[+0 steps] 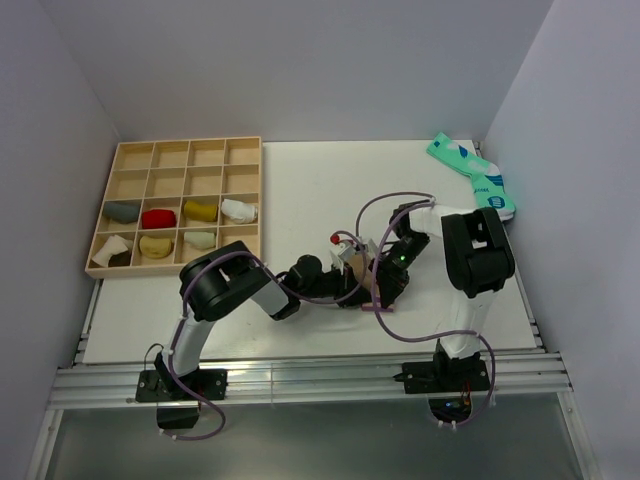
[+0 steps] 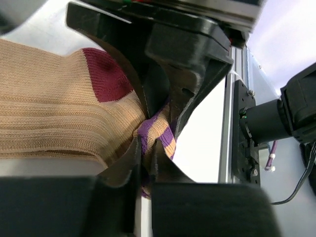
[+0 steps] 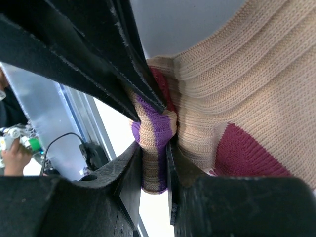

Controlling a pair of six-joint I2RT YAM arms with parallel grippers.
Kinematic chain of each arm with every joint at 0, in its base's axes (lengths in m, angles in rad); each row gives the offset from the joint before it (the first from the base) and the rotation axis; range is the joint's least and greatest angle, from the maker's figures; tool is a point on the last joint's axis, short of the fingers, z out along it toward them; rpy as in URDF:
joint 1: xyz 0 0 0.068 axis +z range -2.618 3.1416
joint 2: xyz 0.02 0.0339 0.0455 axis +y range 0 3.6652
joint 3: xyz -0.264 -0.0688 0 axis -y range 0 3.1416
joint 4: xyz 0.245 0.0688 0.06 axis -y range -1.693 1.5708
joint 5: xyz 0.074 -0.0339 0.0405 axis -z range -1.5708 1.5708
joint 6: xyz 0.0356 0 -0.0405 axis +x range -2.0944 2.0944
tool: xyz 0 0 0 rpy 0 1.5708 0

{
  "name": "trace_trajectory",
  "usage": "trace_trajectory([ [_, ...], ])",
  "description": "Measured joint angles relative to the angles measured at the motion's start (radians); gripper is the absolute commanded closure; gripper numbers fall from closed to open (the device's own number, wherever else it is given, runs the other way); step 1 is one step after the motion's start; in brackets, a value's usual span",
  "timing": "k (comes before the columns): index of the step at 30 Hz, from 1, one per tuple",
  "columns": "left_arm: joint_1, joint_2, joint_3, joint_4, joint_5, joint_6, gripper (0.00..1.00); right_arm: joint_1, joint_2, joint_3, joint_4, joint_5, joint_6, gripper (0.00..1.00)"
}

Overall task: Roll the socks
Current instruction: Roll the sock at the center of the board.

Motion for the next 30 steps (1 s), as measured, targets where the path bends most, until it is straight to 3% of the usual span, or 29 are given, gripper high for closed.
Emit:
trace_trajectory([
  [10,-0.007,-0.007,0.014,-0.066,-0.055,-0.112,1.00,0.000,-0.211,-0.138,0.195,0.070,0.089,0.50],
  [20,0.013,-0.035,0.024,-0.198,-0.074,-0.282,1.00,-0.008,-0.468,-0.240,0.356,0.129,0.121,0.44],
  [30,0.071,-0.043,0.100,-0.417,0.078,-0.385,1.00,-0.026,-0.707,-0.368,0.410,0.129,0.017,0.39],
])
